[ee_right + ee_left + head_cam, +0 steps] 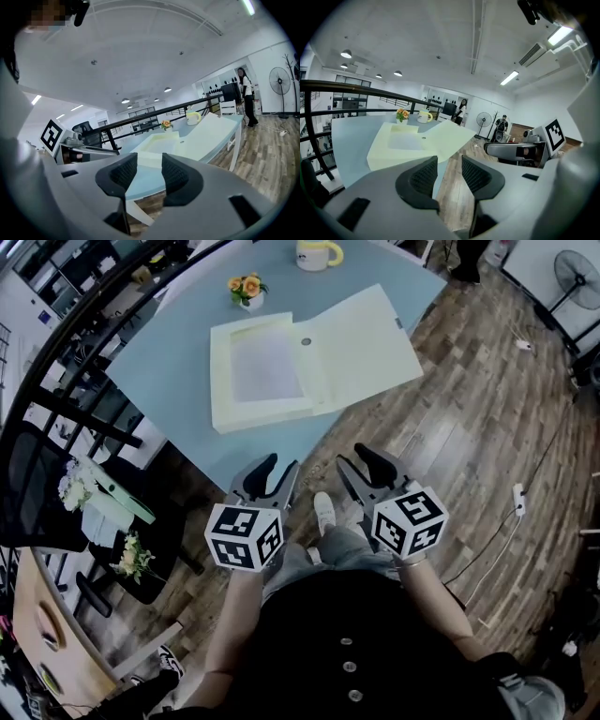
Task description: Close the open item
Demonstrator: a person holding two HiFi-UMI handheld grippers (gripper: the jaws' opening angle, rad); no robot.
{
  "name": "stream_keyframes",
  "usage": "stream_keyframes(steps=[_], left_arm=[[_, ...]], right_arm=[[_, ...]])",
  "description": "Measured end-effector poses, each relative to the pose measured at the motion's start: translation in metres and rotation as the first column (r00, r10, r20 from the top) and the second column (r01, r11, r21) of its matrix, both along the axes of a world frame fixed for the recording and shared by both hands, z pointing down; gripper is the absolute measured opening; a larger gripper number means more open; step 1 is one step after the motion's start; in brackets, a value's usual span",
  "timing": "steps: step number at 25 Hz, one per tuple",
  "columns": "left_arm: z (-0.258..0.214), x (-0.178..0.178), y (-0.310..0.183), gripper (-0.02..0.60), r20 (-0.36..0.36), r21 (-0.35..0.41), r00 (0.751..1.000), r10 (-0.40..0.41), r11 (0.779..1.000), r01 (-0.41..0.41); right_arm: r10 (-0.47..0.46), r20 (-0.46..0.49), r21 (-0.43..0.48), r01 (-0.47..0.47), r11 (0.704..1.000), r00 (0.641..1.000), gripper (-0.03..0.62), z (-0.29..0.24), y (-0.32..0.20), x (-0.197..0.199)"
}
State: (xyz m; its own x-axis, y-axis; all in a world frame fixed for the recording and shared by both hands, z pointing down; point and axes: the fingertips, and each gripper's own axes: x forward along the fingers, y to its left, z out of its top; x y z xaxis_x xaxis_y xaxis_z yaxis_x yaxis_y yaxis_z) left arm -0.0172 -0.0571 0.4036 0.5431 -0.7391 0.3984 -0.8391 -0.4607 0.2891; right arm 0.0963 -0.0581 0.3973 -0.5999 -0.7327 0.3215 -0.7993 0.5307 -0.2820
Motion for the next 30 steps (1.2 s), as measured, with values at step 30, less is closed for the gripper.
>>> stream_keyframes(steps=[30], left_arm=[[-0.009, -0.003, -0.141, 0.161, 0.049, 0.018, 0.989, -0.139, 0.990, 0.138]], right_arm=[[-0.148, 0.033, 0.023, 0.148, 0.989, 0.988, 0.155, -0.007, -0.154, -0.001]])
